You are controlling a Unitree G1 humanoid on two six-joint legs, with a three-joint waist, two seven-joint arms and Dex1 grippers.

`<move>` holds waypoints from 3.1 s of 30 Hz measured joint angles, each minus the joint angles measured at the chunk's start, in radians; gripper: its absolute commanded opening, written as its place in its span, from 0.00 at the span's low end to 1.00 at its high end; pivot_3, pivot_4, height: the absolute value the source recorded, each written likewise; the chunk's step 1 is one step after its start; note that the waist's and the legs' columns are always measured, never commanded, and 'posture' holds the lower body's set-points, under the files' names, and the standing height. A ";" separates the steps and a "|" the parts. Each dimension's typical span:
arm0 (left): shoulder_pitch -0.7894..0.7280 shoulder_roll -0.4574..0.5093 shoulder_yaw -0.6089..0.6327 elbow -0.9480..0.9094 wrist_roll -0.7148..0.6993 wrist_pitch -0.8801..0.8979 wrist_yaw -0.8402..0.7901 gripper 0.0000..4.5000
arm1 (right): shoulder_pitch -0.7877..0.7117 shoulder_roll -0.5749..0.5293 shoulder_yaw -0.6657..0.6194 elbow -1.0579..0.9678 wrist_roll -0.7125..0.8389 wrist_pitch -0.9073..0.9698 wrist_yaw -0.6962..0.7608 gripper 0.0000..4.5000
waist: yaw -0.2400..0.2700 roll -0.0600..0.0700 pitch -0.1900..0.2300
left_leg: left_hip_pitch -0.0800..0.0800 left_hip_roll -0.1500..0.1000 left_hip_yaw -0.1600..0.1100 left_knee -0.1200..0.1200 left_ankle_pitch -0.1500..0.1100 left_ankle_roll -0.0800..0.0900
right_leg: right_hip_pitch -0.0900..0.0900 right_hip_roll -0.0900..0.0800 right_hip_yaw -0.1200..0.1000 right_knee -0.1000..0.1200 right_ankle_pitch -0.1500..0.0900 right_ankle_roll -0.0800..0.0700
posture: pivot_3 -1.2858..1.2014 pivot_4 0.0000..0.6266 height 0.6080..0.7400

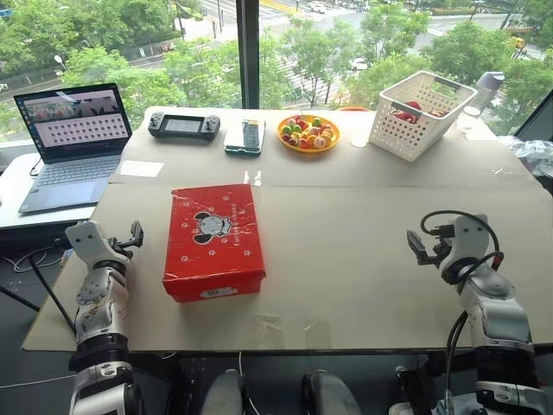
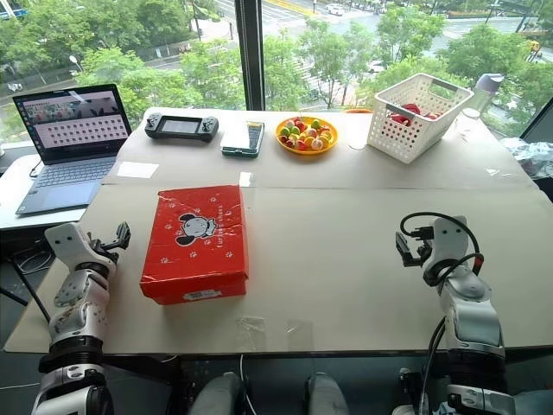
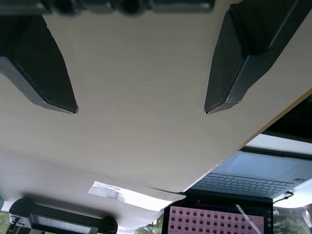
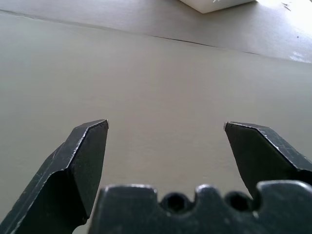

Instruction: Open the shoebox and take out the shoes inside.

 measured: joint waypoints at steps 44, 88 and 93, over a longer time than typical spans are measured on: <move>-0.092 0.338 -0.525 -0.108 0.189 0.029 -1.014 0.00 | -0.435 0.130 0.638 0.224 -0.138 -0.062 0.621 0.00 | -0.008 0.002 0.001 | -0.013 0.000 0.002 0.008 0.002 -0.001 | -0.015 0.001 -0.003 0.009 0.003 -0.007 | 0.52 0.24 0.95; 0.346 0.216 -0.238 -0.761 -0.117 0.347 -0.669 0.00 | -0.357 -0.095 0.368 0.235 0.027 0.026 0.780 0.00 | -0.015 0.004 0.002 | -0.009 0.002 -0.002 0.016 0.000 0.002 | -0.005 -0.001 -0.004 0.006 0.000 -0.007 | 0.52 0.24 0.95; 0.369 0.209 -0.238 -0.828 -0.136 0.390 -0.615 0.00 | -0.377 -0.090 0.393 0.278 0.025 0.011 0.817 0.00 | -0.014 0.004 0.002 | -0.009 0.002 -0.001 0.016 0.000 0.002 | -0.005 0.000 -0.004 0.006 -0.001 -0.007 | 0.52 0.24 0.95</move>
